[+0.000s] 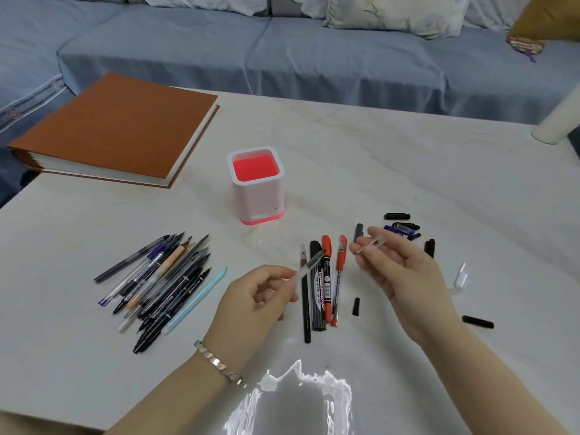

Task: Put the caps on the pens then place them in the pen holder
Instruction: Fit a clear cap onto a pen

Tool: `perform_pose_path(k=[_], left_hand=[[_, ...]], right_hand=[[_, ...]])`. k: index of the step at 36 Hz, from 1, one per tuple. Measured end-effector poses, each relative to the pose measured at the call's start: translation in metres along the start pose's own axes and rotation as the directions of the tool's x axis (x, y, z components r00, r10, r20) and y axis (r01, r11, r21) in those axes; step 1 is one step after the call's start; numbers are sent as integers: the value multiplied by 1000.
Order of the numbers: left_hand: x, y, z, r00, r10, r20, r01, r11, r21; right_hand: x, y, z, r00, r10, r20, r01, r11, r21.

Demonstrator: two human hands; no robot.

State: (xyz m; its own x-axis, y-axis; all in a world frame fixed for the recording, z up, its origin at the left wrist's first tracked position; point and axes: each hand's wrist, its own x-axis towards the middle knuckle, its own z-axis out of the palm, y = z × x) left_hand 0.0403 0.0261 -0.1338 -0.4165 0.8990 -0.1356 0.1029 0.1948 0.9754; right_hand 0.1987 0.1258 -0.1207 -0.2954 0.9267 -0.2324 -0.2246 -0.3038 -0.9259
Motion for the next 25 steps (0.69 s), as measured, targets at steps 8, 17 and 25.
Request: perform_pose_path(k=[8,17,25], left_hand=[[-9,6,4,998,11,61,-9,1000,-23],[-15,12,5,997,0,83,-1,1000,5],[-17,8,2,996,65,68,-71,993,94]], right_hand=[[-16,5,14,992,125,10,-124,962,244],[-25,10,23,1000,14,-22,-12,997,81],[-31,12,20,999,-24,-47,26,998,59]])
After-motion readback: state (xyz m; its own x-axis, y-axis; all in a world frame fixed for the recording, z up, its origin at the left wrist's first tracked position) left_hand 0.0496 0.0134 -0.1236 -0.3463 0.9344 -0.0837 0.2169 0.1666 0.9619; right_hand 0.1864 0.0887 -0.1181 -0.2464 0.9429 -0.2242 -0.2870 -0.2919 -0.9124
